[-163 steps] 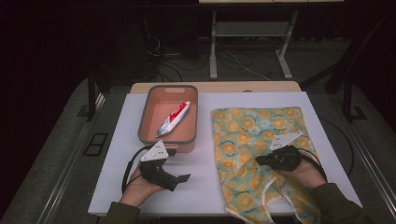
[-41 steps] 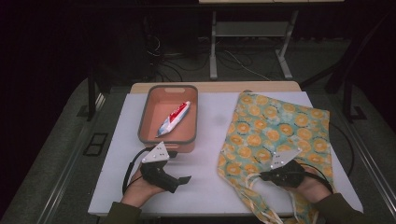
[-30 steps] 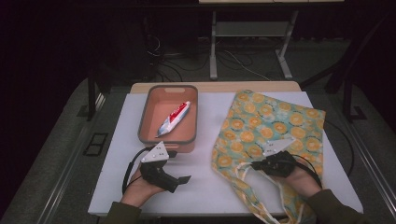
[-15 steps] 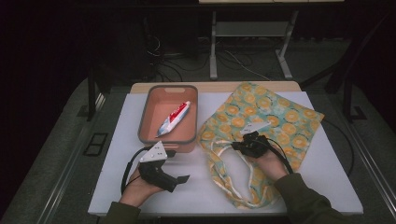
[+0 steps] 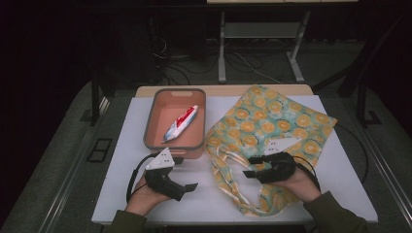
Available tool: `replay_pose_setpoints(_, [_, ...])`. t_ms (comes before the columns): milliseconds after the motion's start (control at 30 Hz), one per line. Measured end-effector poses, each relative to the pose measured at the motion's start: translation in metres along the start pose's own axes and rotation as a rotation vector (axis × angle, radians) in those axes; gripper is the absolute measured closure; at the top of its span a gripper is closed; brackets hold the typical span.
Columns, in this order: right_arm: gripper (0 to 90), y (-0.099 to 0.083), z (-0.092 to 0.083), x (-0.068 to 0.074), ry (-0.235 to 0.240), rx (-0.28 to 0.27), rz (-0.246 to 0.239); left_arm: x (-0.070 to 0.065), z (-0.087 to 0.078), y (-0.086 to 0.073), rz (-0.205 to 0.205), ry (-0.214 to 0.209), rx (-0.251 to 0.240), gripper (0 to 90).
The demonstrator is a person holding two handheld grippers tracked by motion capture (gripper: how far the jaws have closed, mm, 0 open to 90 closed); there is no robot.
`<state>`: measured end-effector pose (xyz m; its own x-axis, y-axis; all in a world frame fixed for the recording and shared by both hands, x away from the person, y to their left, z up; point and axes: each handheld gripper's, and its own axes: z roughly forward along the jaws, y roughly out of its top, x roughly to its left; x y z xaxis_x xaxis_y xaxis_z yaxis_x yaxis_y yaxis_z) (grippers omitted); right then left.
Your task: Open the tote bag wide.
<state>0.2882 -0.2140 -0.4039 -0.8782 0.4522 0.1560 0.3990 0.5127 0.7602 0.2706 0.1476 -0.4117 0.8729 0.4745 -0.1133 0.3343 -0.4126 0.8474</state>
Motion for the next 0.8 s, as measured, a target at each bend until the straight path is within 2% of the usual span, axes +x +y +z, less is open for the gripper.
replay_pose_setpoints(133, [44.6,-0.014,0.004,0.017,0.047,0.028,-0.018,0.000,0.001,-0.001,-0.004,0.001,-0.001,0.0])
replay_pose_setpoints(167, [44.6,-0.014,0.004,0.017,0.047,0.028,-0.018,0.000,0.001,-0.001,-0.004,0.001,0.000,0.0])
replay_pose_setpoints(233, [44.6,-0.019,0.011,0.026,0.068,0.056,-0.028,0.000,0.001,-0.002,-0.004,0.001,-0.001,0.0])
replay_pose_setpoints(367, [43.8,-0.021,0.019,0.032,0.087,0.081,-0.038,0.000,0.001,-0.003,-0.005,-0.001,-0.002,0.0])
replay_pose_setpoints(467, [42.1,-0.022,0.032,0.040,0.104,0.130,-0.068,0.000,0.001,-0.003,-0.004,-0.004,-0.001,0.0])
replay_pose_setpoints(500, [42.1,-0.022,0.032,0.040,0.104,0.130,-0.068,0.000,0.001,-0.003,-0.003,-0.004,0.000,0.0])
replay_pose_setpoints(533, [44.5,-0.024,0.038,0.044,0.100,0.155,-0.093,0.000,0.001,-0.003,-0.002,-0.004,0.001,0.0])
replay_pose_setpoints(633, [48.6,-0.026,0.042,0.047,0.109,0.180,-0.101,0.000,0.002,-0.003,-0.001,-0.005,0.005,0.0])
replay_pose_setpoints(667, [56.4,-0.027,0.044,0.050,0.086,0.183,-0.135,-0.001,0.002,-0.003,-0.001,-0.007,0.004,0.0])
replay_pose_setpoints(733, [68.8,-0.027,0.044,0.050,0.090,0.180,-0.138,-0.001,0.002,-0.003,0.000,-0.007,0.004,0.0])
replay_pose_setpoints(800, [71.7,-0.027,0.045,0.051,0.093,0.178,-0.146,0.000,0.002,-0.003,-0.001,-0.007,0.004,0.0])
